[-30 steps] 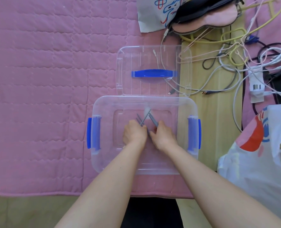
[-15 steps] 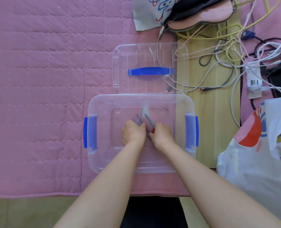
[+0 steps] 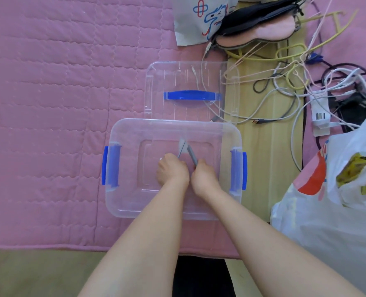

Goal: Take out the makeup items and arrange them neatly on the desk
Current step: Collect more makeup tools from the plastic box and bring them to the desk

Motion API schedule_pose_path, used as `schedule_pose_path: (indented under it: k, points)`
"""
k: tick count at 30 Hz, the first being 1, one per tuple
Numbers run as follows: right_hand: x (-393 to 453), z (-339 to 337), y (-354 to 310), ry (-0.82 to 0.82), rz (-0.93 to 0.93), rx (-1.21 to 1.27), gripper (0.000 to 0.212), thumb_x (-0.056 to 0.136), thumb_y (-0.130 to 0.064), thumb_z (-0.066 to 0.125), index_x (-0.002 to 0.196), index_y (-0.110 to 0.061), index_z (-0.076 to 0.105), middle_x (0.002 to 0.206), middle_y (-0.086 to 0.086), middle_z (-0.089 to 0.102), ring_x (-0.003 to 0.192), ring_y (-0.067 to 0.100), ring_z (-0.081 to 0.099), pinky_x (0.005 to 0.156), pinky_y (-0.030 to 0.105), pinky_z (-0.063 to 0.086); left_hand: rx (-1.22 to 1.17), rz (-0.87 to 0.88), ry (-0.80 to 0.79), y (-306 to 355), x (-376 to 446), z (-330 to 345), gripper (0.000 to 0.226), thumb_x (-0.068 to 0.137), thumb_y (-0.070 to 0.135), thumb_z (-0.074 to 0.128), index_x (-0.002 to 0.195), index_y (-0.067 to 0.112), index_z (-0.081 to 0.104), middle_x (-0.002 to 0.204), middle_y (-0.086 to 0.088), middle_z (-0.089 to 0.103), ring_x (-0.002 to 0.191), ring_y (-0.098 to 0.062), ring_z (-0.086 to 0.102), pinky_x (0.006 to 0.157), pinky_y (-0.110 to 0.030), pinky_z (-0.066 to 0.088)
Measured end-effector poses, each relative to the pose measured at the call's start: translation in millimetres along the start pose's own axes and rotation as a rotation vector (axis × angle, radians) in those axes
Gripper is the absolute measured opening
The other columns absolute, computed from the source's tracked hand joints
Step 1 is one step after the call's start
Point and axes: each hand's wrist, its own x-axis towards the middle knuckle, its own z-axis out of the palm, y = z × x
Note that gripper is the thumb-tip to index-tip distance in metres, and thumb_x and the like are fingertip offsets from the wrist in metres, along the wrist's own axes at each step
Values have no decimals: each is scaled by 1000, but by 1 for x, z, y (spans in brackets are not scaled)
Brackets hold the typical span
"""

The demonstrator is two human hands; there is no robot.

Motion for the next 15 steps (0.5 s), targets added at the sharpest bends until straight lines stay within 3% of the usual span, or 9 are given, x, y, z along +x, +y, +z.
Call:
schedule_pose_path:
  k: [10, 13, 15]
  points:
    - [1, -8, 5, 88, 4, 38, 24, 93, -12, 45, 114, 0, 44, 117, 24, 55, 103, 40, 57, 74, 39, 43, -50, -25, 43, 5, -6, 8, 23, 88, 22, 61, 105, 7, 65, 113, -14, 65, 105, -33, 63, 77, -37, 49]
    - [8, -6, 8, 16, 47, 19, 26, 95, -9, 44, 118, 3, 46, 119, 25, 55, 108, 40, 57, 84, 41, 47, -146, -80, -13, 6, -5, 9, 22, 83, 18, 65, 103, 9, 65, 111, -13, 66, 104, -33, 63, 77, -36, 49]
    - [13, -1, 10, -42, 42, -62, 30, 94, -12, 52, 120, 3, 50, 122, 24, 58, 113, 38, 57, 86, 38, 47, -223, -117, -51, 4, -2, 8, 25, 80, 17, 67, 103, 8, 66, 110, -15, 67, 104, -33, 64, 79, -35, 50]
